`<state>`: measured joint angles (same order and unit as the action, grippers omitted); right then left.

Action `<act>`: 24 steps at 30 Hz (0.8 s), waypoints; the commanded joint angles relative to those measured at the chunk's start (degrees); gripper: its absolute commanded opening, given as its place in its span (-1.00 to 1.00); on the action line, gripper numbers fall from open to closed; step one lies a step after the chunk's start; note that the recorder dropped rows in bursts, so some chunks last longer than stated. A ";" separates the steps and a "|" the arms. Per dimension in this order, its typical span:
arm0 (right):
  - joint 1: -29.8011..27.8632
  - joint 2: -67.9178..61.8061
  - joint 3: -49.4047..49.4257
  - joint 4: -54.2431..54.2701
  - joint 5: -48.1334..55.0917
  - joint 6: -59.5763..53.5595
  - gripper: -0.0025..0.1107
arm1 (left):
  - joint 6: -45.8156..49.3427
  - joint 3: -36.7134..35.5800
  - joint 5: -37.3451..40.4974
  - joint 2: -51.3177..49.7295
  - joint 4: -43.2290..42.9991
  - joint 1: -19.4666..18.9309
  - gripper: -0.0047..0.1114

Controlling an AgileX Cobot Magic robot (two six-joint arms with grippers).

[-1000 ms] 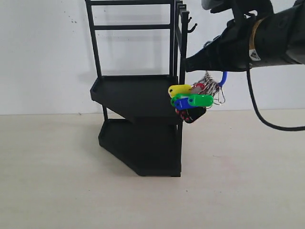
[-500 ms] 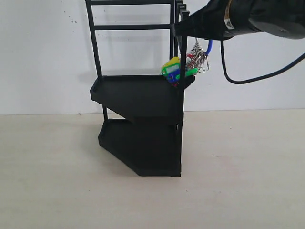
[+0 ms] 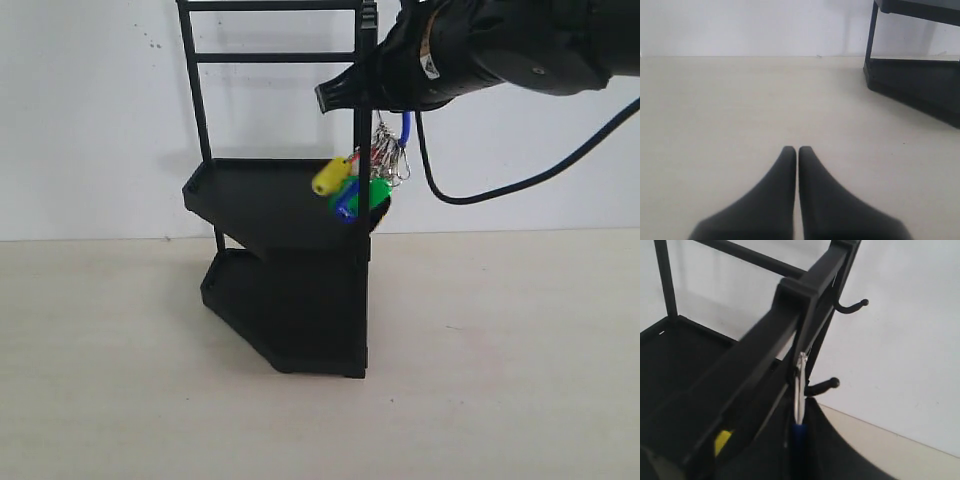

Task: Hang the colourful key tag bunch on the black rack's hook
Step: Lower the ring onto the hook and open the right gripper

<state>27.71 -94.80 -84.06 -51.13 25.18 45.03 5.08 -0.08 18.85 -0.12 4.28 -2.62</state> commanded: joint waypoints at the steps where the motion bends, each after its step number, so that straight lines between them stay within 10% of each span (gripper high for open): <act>1: 0.12 0.25 -0.60 -0.40 2.07 0.08 -0.96 | -0.60 0.08 -0.90 0.12 0.43 -0.21 -0.84; 8: 0.12 0.25 -0.60 -0.18 3.61 0.08 -0.95 | -0.60 0.08 -0.90 0.12 0.43 -0.21 -0.84; 10: 0.12 0.25 -0.60 1.01 3.76 0.08 -0.73 | -0.60 0.08 -0.90 0.12 0.43 -0.21 -0.84; 14: 0.12 0.49 -0.60 1.77 7.05 0.08 0.37 | -0.60 0.08 -0.90 0.12 0.43 -0.21 -0.84; 24: 0.26 9.94 -0.60 6.52 27.19 -8.56 0.27 | -0.60 0.08 -0.90 0.12 0.43 -0.21 -0.84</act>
<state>27.94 -87.55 -84.30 -45.02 48.99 38.59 5.08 -0.08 18.85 -0.12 4.28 -2.62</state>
